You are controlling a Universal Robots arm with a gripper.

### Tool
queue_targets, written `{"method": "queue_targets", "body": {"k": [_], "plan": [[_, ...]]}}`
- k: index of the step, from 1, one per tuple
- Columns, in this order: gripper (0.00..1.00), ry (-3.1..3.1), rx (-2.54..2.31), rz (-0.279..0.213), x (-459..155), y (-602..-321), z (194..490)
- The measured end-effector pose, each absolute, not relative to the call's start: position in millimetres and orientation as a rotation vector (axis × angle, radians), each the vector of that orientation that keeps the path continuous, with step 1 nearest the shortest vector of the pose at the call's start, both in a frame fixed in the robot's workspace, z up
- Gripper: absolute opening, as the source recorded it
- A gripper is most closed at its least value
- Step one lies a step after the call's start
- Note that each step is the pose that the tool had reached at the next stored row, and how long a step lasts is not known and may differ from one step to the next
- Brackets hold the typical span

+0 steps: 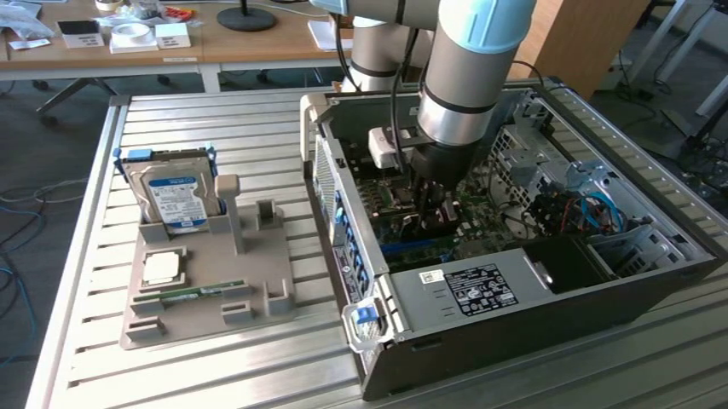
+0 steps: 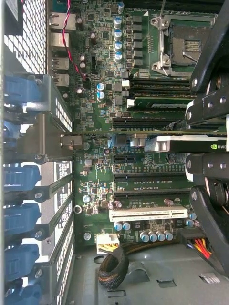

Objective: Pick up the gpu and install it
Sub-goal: 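Insert the gpu into the slot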

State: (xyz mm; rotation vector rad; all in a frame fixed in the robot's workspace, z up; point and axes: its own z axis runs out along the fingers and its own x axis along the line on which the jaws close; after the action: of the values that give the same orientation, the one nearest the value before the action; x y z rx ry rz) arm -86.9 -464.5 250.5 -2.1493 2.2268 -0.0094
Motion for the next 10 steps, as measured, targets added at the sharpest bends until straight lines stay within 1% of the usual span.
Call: {"method": "queue_targets", "body": {"k": [10], "plan": [[0.27,2.227,-2.149,-0.009,-89.2,-464.5,249.0]]}}
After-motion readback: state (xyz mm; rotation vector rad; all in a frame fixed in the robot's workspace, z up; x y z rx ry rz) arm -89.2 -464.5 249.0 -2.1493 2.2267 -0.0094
